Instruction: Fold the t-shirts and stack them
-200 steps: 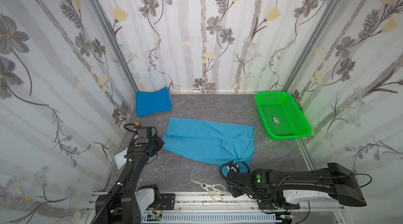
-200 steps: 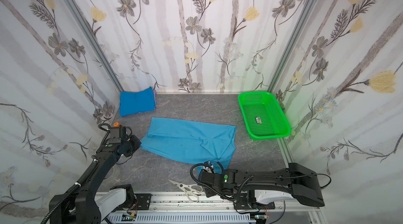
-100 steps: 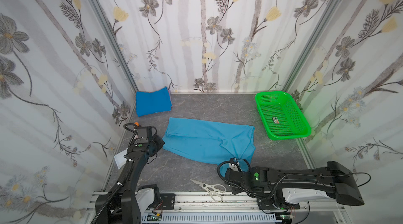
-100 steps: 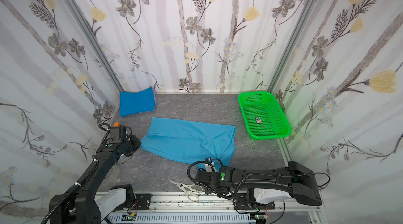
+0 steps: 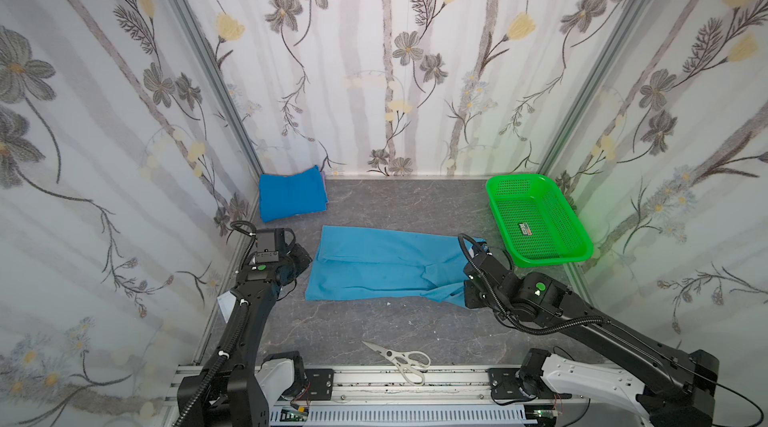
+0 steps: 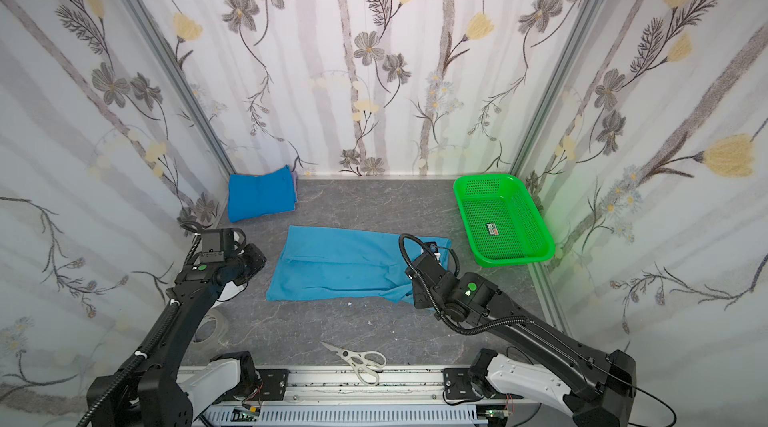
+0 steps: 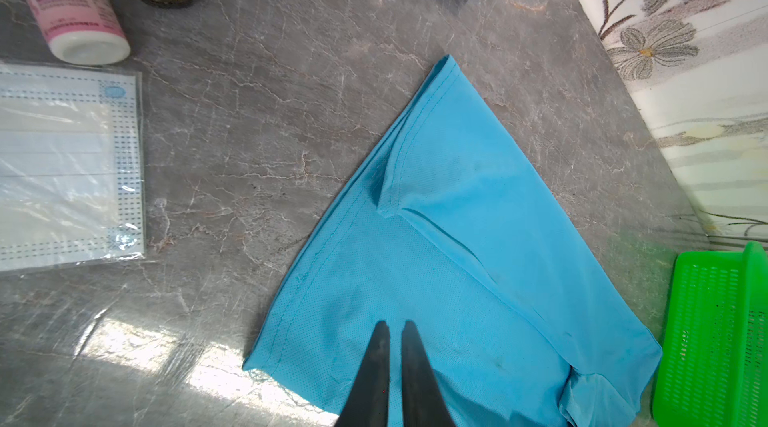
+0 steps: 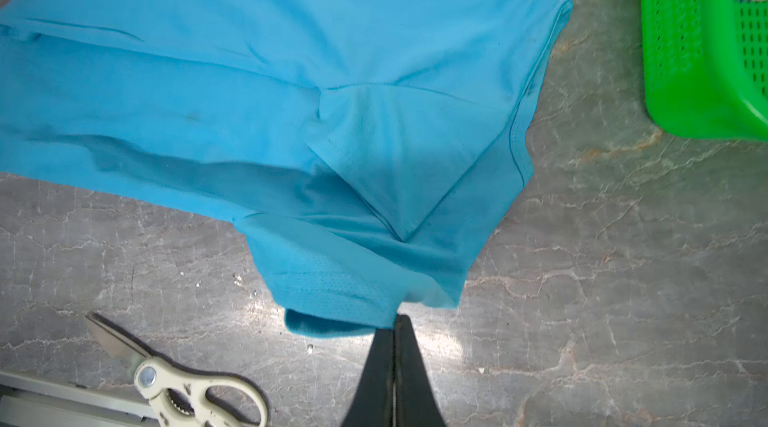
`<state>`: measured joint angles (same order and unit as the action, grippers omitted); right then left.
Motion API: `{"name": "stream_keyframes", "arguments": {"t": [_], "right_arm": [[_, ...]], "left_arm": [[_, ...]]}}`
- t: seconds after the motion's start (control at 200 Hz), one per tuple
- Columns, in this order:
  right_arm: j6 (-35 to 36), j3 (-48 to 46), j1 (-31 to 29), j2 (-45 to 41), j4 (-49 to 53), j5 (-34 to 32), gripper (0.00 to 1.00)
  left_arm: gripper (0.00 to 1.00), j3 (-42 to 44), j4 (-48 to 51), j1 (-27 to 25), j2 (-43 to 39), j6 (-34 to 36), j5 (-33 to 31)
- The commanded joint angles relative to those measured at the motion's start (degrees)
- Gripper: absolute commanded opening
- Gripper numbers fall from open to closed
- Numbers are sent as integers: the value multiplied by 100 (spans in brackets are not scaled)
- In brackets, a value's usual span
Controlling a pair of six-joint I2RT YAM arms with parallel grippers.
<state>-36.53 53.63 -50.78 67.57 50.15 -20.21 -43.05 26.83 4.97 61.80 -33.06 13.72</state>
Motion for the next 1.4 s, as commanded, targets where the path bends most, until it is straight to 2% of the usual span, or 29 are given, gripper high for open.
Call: {"name": "stream_keyframes", "arguments": {"t": [0.0, 0.04, 0.105, 0.2, 0.365, 0.475, 0.744, 0.884, 1.094, 1.274, 1.394], "right_arm": [[565, 156, 121, 212, -325, -34, 0], [608, 136, 139, 287, -417, 18, 0], [670, 60, 165, 380, -548, 117, 0], [740, -18, 190, 488, -746, 259, 0], [773, -147, 191, 598, -1025, 384, 0], [779, -287, 191, 599, -1193, 458, 0], [784, -487, 225, 507, -1307, 525, 0], [805, -544, 279, 468, -1337, 559, 0], [894, -575, 355, 481, -1425, 614, 0], [911, -642, 367, 477, -1483, 675, 0], [928, -644, 384, 472, -1508, 689, 0]], "left_arm": [[12, -103, 72, 2, 74, 96, 159], [17, -53, 166, 4, 94, 58, 133], [31, 169, 184, 6, 113, -94, 143], [38, 671, -27, 0, 88, -426, 246], [38, 1254, -263, -2, 66, -693, 208], [32, 1399, -374, 2, 202, -684, 23], [30, 1461, -527, 4, 648, -647, -440], [30, 1467, -419, 4, 693, -731, -554], [26, 1424, -139, -1, 576, -805, -736], [33, 1566, 205, 4, -114, -956, -987], [36, 1615, 70, 3, -26, -922, -857]]}}
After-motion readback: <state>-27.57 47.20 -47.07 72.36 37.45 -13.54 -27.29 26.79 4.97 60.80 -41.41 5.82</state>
